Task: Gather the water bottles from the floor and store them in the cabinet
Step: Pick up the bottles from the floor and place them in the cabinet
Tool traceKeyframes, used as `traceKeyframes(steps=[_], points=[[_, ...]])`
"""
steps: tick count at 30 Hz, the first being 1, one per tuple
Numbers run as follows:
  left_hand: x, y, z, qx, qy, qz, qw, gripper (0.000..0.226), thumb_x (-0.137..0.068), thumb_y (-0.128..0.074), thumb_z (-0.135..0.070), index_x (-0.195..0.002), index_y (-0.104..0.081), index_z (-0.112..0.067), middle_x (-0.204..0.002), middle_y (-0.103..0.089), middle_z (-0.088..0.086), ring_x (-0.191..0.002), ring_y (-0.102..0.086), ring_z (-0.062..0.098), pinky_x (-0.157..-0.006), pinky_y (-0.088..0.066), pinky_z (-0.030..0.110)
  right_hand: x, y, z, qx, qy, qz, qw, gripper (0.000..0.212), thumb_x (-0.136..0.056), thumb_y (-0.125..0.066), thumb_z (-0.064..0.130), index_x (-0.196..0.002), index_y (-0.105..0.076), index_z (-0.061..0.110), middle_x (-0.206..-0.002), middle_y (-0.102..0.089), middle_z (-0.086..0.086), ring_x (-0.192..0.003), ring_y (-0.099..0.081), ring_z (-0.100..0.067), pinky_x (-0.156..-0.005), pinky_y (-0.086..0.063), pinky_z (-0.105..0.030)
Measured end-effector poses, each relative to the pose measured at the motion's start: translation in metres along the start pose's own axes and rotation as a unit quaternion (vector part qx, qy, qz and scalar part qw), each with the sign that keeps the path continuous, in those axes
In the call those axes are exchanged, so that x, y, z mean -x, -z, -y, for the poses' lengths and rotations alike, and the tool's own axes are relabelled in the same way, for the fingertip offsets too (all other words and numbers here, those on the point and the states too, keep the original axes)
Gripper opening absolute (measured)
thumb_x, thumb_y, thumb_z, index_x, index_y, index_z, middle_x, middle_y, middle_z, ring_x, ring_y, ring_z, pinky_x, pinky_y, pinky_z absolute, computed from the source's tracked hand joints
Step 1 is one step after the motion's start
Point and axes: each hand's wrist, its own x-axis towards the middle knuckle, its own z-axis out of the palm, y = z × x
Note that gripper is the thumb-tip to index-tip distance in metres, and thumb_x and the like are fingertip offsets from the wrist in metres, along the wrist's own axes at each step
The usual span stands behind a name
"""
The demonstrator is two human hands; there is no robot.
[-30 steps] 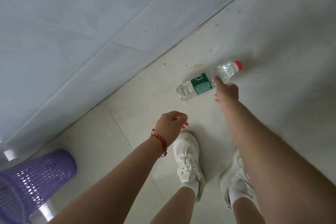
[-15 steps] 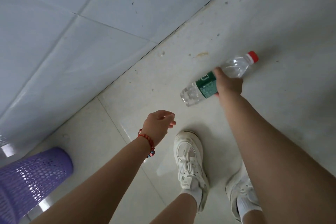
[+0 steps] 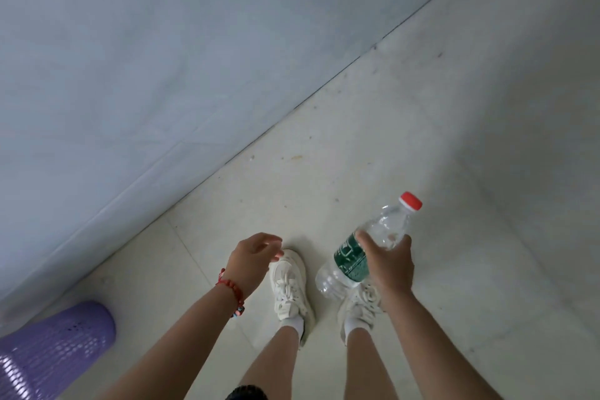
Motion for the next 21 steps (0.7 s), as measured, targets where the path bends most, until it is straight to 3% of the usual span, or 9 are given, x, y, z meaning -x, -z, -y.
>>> traceKeyframes(steps=[3, 8, 13, 21], points=[[0.046, 0.001, -0.03, -0.021, -0.022, 0.011, 0.999, 0.018, -0.089, -0.051, -0.016, -0.079, -0.061, -0.028, -0.079, -0.069, -0.005, -0.078, -0.064, 0.008, -0.071, -0.049, 0.023, 0.041, 0.055, 0.021, -0.016, 0.013, -0.018, 1.0, 0.058, -0.074, -0.07, 0.035, -0.118, -0.044, 0.008, -0.098, -0.054, -0.005, -0.099, -0.057, -0.03, -0.073, -0.034, -0.027], [0.114, 0.003, -0.086, -0.059, -0.048, 0.021, 0.997, 0.013, -0.09, -0.05, -0.016, -0.091, -0.063, -0.018, -0.08, -0.068, -0.002, -0.078, -0.063, 0.012, -0.081, -0.048, 0.029, 0.102, 0.142, 0.053, -0.049, 0.051, -0.045, 0.997, 0.054, -0.073, -0.072, 0.032, -0.114, -0.046, 0.01, -0.086, -0.055, -0.002, -0.082, -0.053, -0.025, -0.072, -0.036, -0.027], [0.173, -0.001, -0.145, -0.073, -0.088, 0.019, 0.993, 0.013, -0.091, -0.05, -0.015, -0.095, -0.062, -0.014, -0.081, -0.067, 0.0, -0.079, -0.062, 0.016, -0.082, -0.048, 0.031, 0.153, 0.219, 0.074, -0.067, 0.078, -0.078, 0.992, 0.058, -0.073, -0.072, 0.034, -0.117, -0.044, 0.008, -0.093, -0.054, -0.003, -0.083, -0.052, -0.023, -0.071, -0.037, -0.026], [0.231, -0.022, -0.238, -0.077, -0.108, 0.045, 0.99, 0.013, -0.091, -0.048, -0.016, -0.092, -0.061, -0.015, -0.08, -0.065, 0.001, -0.083, -0.06, 0.019, -0.067, -0.047, 0.025, 0.187, 0.315, 0.086, -0.09, 0.064, -0.129, 0.985, 0.06, -0.074, -0.071, 0.034, -0.12, -0.042, 0.007, -0.093, -0.053, -0.004, -0.084, -0.054, -0.023, -0.071, -0.043, -0.03]])
